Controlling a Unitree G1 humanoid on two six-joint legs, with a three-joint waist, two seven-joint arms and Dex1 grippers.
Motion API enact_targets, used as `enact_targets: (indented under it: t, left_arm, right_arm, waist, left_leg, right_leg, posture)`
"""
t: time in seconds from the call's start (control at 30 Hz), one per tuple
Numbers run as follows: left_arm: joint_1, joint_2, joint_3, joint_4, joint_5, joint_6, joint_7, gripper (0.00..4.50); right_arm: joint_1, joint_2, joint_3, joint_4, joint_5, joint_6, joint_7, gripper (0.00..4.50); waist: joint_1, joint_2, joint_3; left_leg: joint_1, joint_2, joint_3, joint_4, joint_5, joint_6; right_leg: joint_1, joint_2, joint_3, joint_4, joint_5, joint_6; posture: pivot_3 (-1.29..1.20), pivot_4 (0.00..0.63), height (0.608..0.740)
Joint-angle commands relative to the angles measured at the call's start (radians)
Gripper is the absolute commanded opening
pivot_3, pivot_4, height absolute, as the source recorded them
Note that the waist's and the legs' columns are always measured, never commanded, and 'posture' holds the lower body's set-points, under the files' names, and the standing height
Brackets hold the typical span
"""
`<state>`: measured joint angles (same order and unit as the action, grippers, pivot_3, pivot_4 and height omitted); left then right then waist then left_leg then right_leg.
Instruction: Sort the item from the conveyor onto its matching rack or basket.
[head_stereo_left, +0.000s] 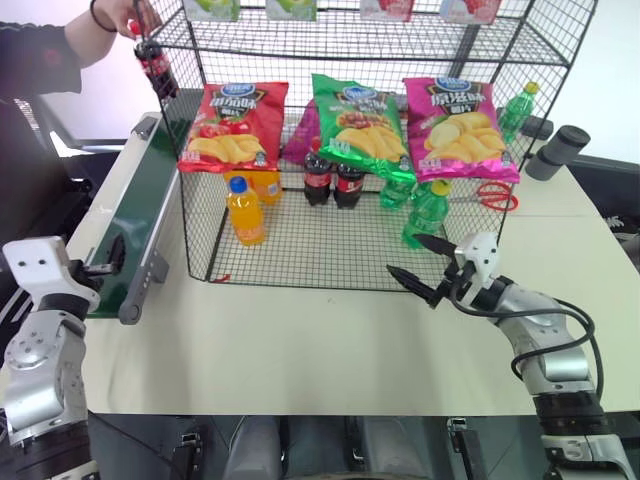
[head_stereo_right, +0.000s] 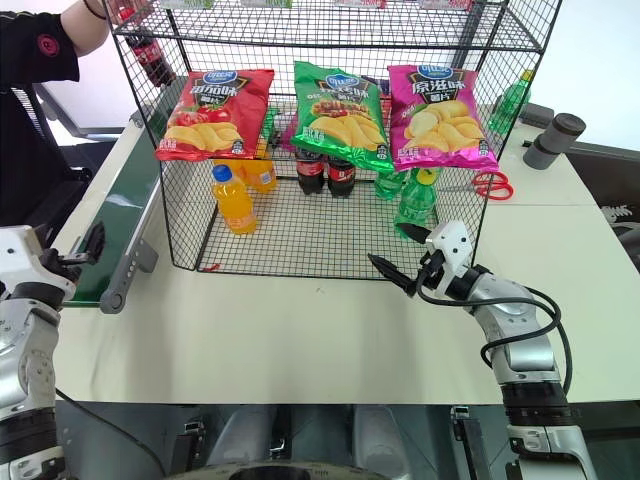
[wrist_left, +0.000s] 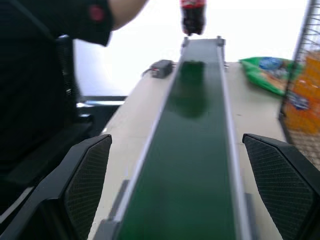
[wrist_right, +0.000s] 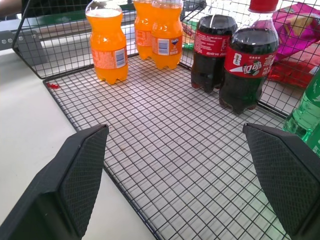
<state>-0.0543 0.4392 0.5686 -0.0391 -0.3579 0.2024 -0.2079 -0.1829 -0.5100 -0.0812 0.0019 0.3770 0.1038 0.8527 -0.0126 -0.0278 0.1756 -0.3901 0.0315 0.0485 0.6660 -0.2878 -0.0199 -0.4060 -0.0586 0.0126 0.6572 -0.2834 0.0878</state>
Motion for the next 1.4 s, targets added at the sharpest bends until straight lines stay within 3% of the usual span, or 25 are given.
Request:
enact_targets:
  t: [0.03, 0.3, 1.4]
  left_arm:
    - [-0.01, -0.007, 0.022, 0.0, 0.007, -0.042, 0.029, 4.5]
    - [-0.034, -0.052, -0.013, 0.034, -0.025, -0.097, -0.001, 4.5]
    - [-0.042, -0.044, -0.064, 0.154, 0.045, -0.198, -0.014, 4.5]
  right_arm:
    - [-0.019, 0.01, -0.002, -0.021, 0.016, 0.004, 0.002, 4.48]
    - [-0.018, 0.051, 0.028, -0.052, 0.011, 0.014, -0.007, 4.48]
    - [-0.037, 0.14, 0.129, -0.067, -0.037, -0.019, -0.038, 4.48]
  waist:
    - [0.0, 0.0, 0.0]
    - [0.0, -0.001, 0.0]
    - [-0.002, -0.001, -0.001]
  left_leg:
    - [0.0, 0.0, 0.0, 0.0, 0.0, 0.0]
    - [0.0, 0.0, 0.0, 0.0, 0.0, 0.0]
    - [0.0, 0.0, 0.0, 0.0, 0.0, 0.0]
  right_leg:
    - [0.0, 0.0, 0.0, 0.0, 0.0, 0.0]
    - [0.0, 0.0, 0.0, 0.001, 0.0, 0.0]
    - [0.0, -0.001, 0.0, 0.001, 0.0, 0.0]
  posture:
    - [0.0, 0.15, 0.74]
    - [0.0, 0.15, 0.74]
    - [0.0, 0.15, 0.74]
